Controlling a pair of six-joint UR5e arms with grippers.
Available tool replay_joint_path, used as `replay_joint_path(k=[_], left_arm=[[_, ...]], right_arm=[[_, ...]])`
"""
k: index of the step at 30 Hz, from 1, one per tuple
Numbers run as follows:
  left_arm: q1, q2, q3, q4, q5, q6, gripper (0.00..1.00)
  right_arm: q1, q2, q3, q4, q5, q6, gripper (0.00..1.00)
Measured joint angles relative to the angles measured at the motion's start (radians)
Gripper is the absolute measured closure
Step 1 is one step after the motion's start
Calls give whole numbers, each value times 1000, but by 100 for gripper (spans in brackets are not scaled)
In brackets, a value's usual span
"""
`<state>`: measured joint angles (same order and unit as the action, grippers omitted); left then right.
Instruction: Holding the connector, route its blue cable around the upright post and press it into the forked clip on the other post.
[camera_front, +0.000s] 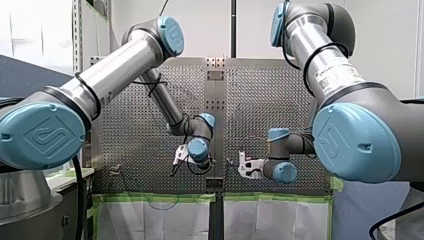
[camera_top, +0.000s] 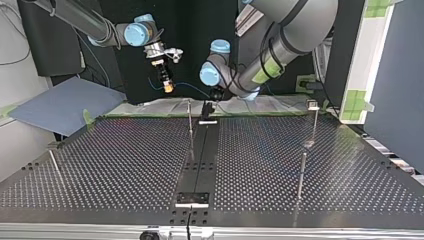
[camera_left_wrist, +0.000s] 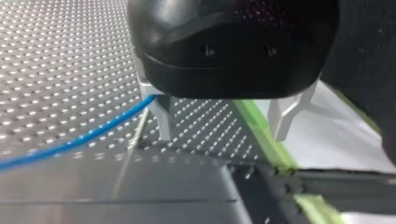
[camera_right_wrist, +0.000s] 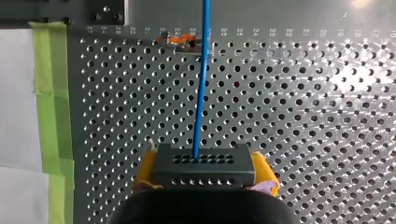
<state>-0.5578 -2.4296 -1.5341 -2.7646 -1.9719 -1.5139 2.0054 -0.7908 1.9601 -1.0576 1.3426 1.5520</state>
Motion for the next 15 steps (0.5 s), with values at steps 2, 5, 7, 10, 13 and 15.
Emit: replay_joint_path(k=[2,5,7,10,13,15], left_arm=[[-2,-14,0,15,15,-18,2],[-4,-22,0,38,38,-44,2],[-5,-24,0,53,50,-64,2],[-7,-24,1,68,55,-95,2],[-7,-24,1,72,55,-122,2],[-7,-24,0,73,53,-134,2]], right_arm=[[-1,0,-1,-4,-8,5,100],[-2,0,-2,-6,-23,8,100],[-2,0,-4,-5,-29,9,100],[-4,0,-7,-3,-32,11,100],[-10,1,-9,-1,-31,12,100],[-15,0,-9,1,-29,12,100]])
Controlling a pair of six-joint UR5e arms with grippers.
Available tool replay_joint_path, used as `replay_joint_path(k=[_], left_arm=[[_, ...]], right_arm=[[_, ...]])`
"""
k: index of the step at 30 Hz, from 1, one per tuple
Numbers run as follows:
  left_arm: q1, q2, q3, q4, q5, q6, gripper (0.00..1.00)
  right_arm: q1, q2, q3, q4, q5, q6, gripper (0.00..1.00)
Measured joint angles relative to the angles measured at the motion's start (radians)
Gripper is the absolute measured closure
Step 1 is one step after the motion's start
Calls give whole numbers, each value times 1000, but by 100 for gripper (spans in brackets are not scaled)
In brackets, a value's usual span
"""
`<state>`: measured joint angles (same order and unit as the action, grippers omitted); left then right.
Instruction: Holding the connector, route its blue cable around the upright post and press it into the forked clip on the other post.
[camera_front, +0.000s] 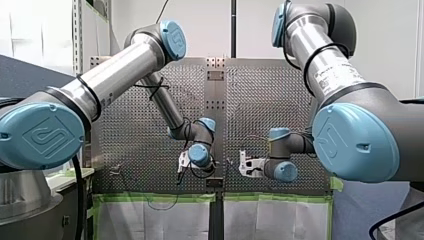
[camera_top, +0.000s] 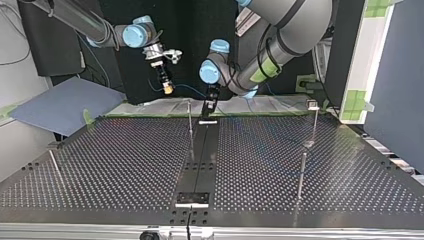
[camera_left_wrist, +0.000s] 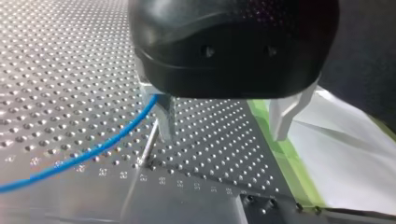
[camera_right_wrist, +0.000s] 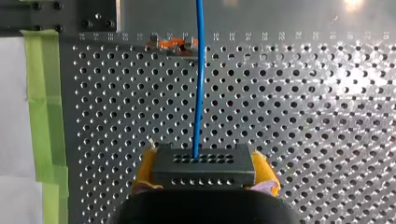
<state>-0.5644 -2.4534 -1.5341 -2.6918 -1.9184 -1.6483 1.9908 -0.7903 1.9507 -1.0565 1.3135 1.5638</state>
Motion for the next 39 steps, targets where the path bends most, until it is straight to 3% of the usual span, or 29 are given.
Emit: replay_joint_path(k=[17,23,25,26,27,28,38,39], left_arm=[[4,0,-29,57,-34,-78,2],[1,0,-29,88,-76,-109,2],[0,0,-29,96,-91,-113,34],[0,0,-29,100,-95,-114,34],[-1,-1,-29,104,-98,-113,51],[-1,-1,-29,109,-100,-112,62],[-8,0,-30,126,-100,-70,67],[-9,0,-30,126,-104,-67,76]], right_arm=[[-26,-1,-2,40,10,7,100],[-29,0,-2,45,10,7,100],[-29,0,-2,47,10,7,100],[-29,0,-2,47,10,7,100],[-29,0,-2,47,10,7,100],[-30,0,-2,47,10,7,100],[-31,0,-2,45,10,7,100],[-31,0,-2,45,11,7,100]])
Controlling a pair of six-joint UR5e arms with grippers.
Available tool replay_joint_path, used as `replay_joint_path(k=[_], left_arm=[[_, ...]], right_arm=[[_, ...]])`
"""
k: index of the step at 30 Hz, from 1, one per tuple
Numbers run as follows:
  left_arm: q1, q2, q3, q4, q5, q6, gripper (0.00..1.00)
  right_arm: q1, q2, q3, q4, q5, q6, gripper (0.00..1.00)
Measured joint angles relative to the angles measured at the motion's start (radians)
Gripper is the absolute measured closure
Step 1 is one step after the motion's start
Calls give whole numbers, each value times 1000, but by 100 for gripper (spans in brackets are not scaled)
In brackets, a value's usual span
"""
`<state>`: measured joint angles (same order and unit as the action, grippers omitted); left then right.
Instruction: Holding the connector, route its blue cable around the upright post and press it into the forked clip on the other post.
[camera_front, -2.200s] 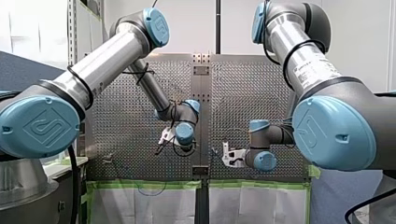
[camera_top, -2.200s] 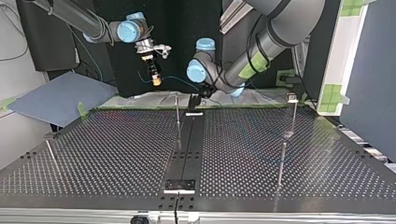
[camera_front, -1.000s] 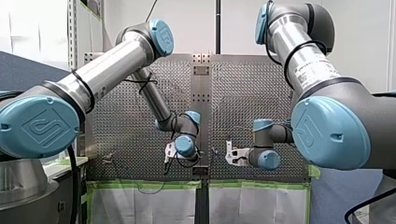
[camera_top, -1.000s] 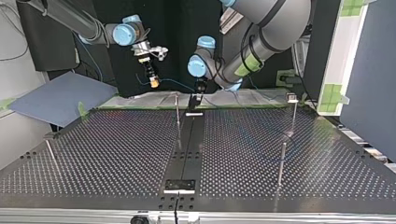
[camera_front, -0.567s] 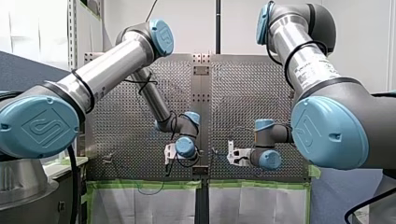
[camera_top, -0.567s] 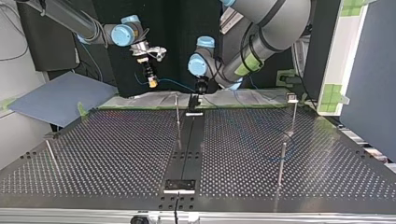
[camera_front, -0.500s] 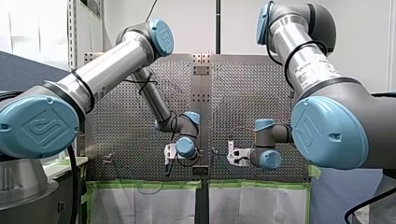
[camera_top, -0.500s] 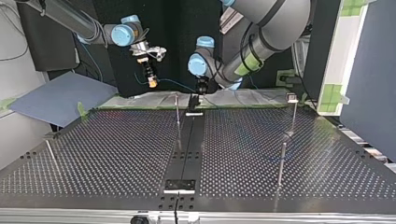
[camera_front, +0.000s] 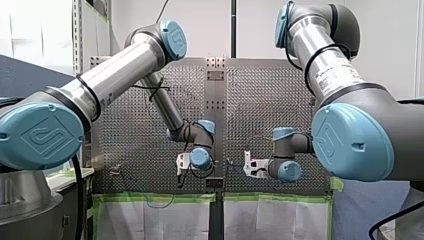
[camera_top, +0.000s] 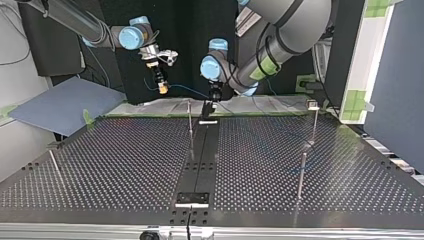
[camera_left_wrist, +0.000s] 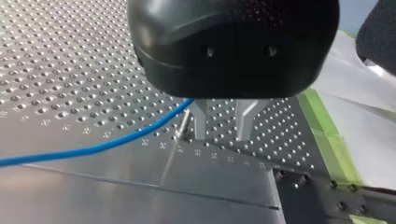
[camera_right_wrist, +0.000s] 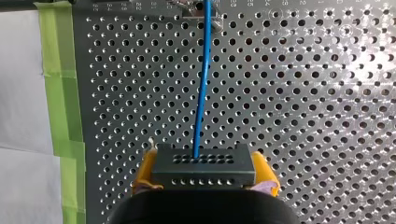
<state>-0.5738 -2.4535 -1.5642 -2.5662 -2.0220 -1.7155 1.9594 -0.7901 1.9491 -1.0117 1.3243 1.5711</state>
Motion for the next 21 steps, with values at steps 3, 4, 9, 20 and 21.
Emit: replay_joint_path(k=[3,4,9,20,21], left_arm=[[-5,0,0,-1,-21,20,76],[-7,0,0,-1,-30,31,76],[-12,0,0,1,-41,59,89],[-16,0,0,9,-19,56,100],[-17,0,0,10,-19,55,100]], right_arm=[[-3,0,0,-1,3,0,100],[-5,0,0,-2,5,0,100],[-14,0,-1,-6,12,0,100],[-26,0,0,-18,14,2,100],[-27,0,0,-18,14,2,100]])
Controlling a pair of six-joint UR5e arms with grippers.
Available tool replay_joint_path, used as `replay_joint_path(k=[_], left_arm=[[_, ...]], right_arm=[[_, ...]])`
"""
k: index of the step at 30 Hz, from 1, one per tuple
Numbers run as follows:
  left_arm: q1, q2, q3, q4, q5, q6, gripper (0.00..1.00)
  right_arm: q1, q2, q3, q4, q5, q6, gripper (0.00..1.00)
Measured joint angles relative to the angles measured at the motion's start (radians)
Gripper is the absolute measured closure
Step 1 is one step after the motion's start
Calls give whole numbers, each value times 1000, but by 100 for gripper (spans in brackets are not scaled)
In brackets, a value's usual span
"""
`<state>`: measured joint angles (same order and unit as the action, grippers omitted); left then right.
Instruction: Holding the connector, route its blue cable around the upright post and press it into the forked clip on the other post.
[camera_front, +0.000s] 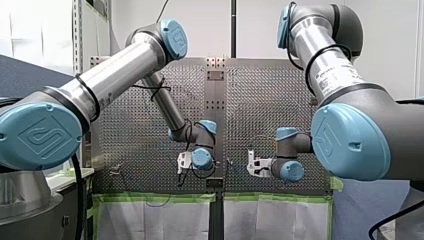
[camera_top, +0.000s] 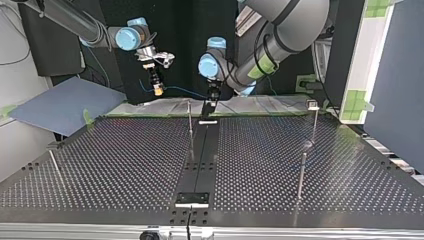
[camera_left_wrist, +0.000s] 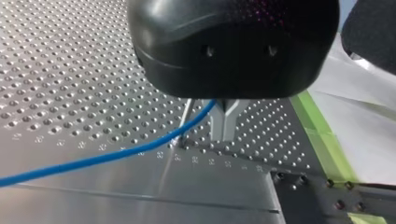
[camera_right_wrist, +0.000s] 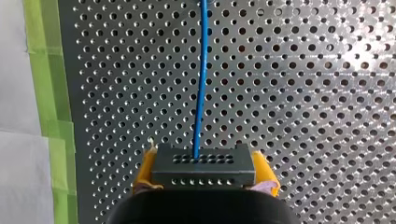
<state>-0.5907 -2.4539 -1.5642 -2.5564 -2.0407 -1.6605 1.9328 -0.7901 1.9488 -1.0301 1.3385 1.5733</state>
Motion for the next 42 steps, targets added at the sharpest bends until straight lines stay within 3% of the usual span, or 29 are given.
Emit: replay_joint_path(k=[15,24,32,42], left_arm=[[-27,-1,-1,25,-22,-49,100],[-37,0,-52,91,-30,-84,100],[-37,-1,-59,158,-11,-80,100],[-34,-2,-55,178,23,-81,100]], right_arm=[[-12,1,0,-15,7,2,100],[-26,16,-14,-20,17,0,100],[-46,70,-59,21,21,-9,100],[-74,76,-117,77,19,-14,100]])
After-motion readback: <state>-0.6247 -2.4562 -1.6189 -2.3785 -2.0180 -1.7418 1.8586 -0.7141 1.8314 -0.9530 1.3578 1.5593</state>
